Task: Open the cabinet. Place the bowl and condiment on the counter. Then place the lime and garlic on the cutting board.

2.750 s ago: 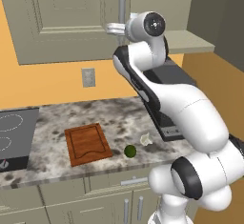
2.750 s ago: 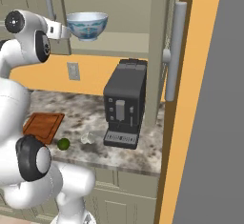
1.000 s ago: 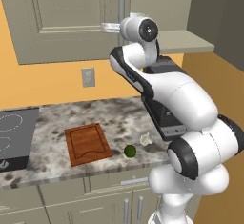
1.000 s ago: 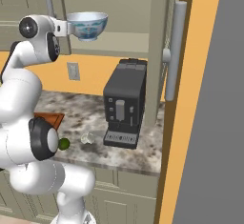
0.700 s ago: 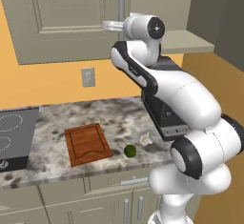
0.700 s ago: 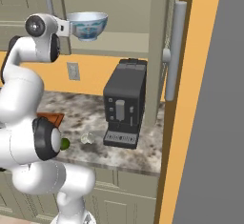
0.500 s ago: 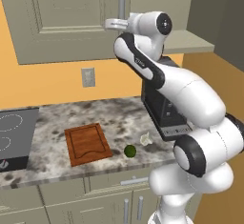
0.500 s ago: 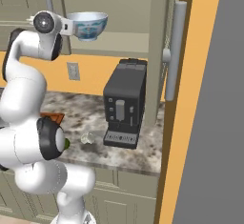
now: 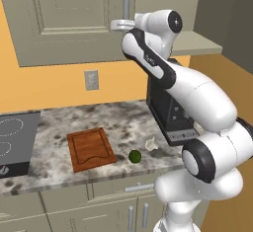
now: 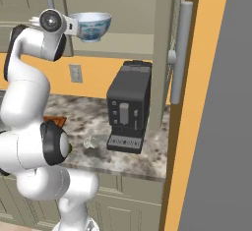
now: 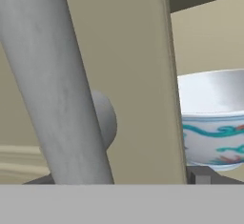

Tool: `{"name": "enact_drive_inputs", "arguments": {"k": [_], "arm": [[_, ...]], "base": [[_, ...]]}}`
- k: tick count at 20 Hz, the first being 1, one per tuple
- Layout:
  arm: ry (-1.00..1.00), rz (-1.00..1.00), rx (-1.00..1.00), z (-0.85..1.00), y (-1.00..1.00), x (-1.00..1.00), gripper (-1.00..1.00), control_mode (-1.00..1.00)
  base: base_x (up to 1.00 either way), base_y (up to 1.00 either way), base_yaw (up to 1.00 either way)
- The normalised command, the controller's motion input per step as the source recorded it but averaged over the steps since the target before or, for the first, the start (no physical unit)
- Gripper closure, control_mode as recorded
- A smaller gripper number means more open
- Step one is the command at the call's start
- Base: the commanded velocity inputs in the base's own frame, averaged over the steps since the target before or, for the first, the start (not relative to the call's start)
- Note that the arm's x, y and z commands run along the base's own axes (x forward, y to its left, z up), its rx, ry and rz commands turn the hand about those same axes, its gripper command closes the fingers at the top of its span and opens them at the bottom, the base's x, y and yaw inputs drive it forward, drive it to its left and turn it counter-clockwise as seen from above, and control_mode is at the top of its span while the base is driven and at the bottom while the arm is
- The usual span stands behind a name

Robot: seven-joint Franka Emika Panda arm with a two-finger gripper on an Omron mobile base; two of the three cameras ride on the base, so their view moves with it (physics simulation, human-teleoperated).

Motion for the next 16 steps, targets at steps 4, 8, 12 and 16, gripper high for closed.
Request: {"name": "enact_drive_inputs", "arguments": {"k": [4, 8, 12, 16], "arm": [[0.0, 0.0, -0.03, -0.55, 1.0, 0.17, 1.0, -1.0], [0.0, 0.0, -0.03, -0.46, 1.0, 0.08, 1.0, -1.0], [0.0, 0.0, -0.1, -0.36, 1.0, 0.0, 1.0, -1.0], [0.0, -0.01, -0.14, -0.31, 1.0, -0.19, 1.0, -1.0]], "base": [[0.0, 0.0, 0.0], [0.0, 0.0, 0.0], [0.0, 0.0, 0.0], [0.0, 0.0, 0.0]]}}
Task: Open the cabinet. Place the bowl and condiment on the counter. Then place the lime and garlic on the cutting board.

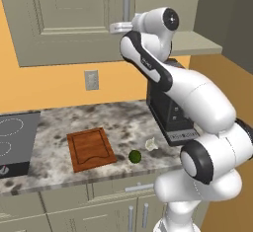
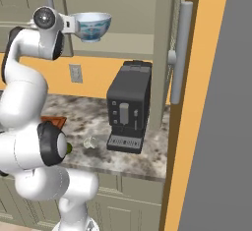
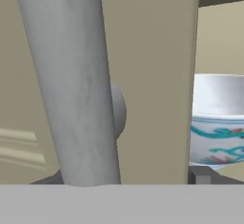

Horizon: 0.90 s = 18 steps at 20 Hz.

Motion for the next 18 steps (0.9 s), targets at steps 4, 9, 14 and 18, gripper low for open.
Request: {"name": "enact_drive_inputs", "arguments": {"k": [4, 9, 14, 18], "arm": [[0.0, -0.01, -0.07, -0.5, 1.0, -0.52, 1.0, -1.0], [0.01, 0.0, -0.04, -0.71, 1.0, -0.65, 1.0, -1.0], [0.04, 0.0, -0.07, -0.73, 1.0, -0.43, 1.0, -1.0], [0.05, 0.0, -0.08, -0.76, 1.0, -0.34, 1.0, -1.0]], "base": [[0.0, 0.0, 0.0], [0.0, 0.0, 0.0], [0.0, 0.0, 0.0], [0.0, 0.0, 0.0]]}}
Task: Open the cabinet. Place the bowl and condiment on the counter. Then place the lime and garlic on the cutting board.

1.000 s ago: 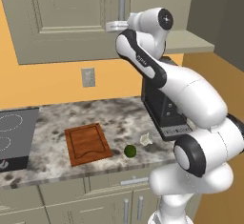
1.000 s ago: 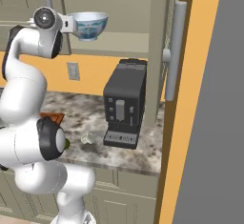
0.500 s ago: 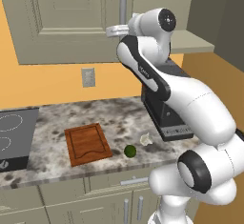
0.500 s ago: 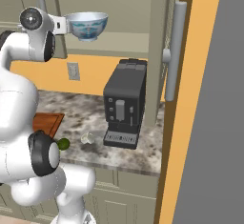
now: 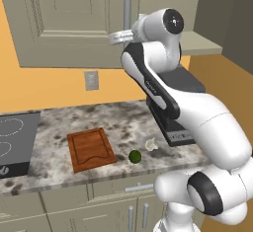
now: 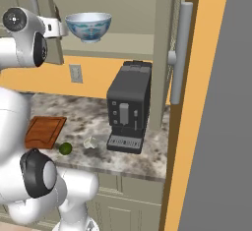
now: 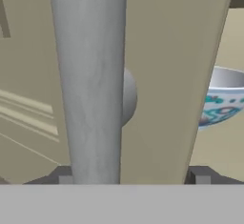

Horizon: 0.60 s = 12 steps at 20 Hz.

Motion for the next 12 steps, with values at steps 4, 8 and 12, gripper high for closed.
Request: {"name": "enact_drive_inputs", "arguments": {"k": [4, 8, 12], "arm": [[0.05, 0.0, -0.08, -0.77, 1.0, -0.31, 1.0, -1.0], [0.05, 0.0, -0.08, -0.77, 1.0, -0.32, 1.0, -1.0], [0.04, 0.0, -0.08, -0.81, 1.0, -0.37, 1.0, -1.0]], "base": [[0.0, 0.0, 0.0], [0.0, 0.0, 0.0], [0.0, 0.0, 0.0]]}}
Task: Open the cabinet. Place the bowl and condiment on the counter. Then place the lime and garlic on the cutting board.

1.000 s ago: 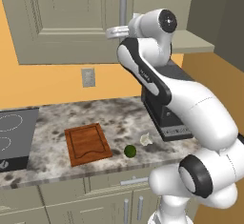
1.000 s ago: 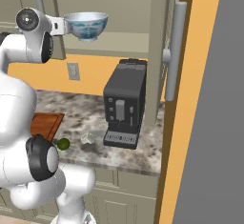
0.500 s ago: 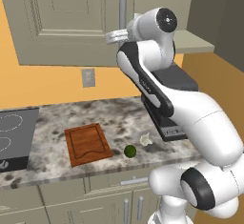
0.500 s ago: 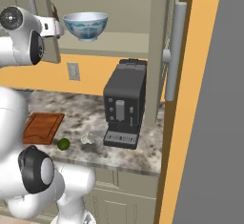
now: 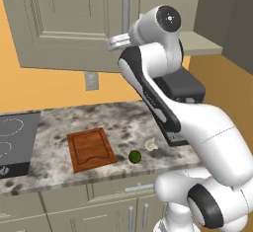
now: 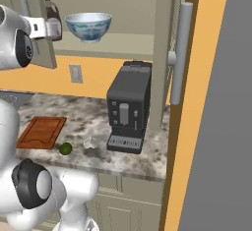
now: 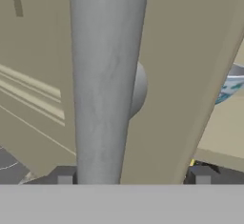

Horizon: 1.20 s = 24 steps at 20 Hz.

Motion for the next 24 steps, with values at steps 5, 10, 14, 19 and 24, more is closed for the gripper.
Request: {"name": "enact_drive_inputs", "arguments": {"k": [5, 10, 14, 19, 24], "arm": [[0.02, 0.0, -0.09, -0.88, 1.0, -0.42, 1.0, -1.0], [0.0, 0.0, -0.09, -1.0, 1.0, -0.36, 1.0, -1.0], [0.0, 0.0, -0.05, -1.0, 1.0, -0.12, 1.0, -1.0], [0.0, 0.0, -0.04, -1.0, 1.0, 0.0, 1.0, -1.0], [0.0, 0.0, -0.06, -1.0, 1.0, 0.0, 1.0, -1.0]], "base": [[0.0, 0.0, 0.0], [0.0, 0.0, 0.0], [0.0, 0.0, 0.0], [0.0, 0.0, 0.0], [0.0, 0.0, 0.0]]}}
